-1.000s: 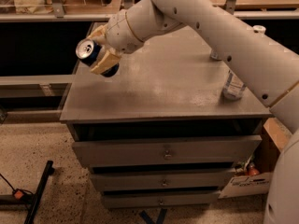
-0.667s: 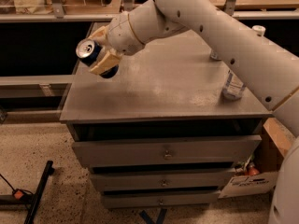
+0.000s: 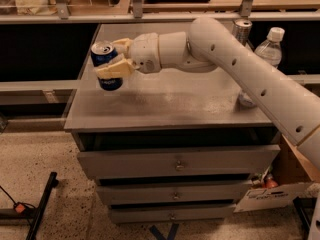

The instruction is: Place pepsi can upright

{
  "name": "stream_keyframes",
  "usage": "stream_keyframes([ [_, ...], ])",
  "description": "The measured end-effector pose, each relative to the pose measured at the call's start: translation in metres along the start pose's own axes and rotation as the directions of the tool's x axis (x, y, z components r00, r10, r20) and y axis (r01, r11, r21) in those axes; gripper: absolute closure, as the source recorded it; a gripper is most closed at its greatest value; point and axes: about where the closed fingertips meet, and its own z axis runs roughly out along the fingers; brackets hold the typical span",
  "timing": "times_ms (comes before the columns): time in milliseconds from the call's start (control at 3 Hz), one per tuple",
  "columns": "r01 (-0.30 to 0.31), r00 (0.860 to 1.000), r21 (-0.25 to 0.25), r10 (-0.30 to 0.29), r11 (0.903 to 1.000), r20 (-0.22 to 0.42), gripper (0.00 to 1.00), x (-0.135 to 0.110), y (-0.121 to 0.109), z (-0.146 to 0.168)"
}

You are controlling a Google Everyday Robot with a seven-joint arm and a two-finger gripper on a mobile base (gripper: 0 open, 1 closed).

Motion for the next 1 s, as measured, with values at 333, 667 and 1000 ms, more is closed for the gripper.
stream_keyframes([
  [333,-0.022,0.999,-0.001,0.022,0.9998,0.033,1.0,-0.0057,0.0001,0.0014],
  [667,-0.02,0.999,-0.001,0.02,0.9998,0.03,1.0,-0.0052,0.0002,0.0016],
  [1000,-0.033,0.999,0.003,0.033,0.9994,0.016,1.0,-0.0001,0.0016,0.0026],
])
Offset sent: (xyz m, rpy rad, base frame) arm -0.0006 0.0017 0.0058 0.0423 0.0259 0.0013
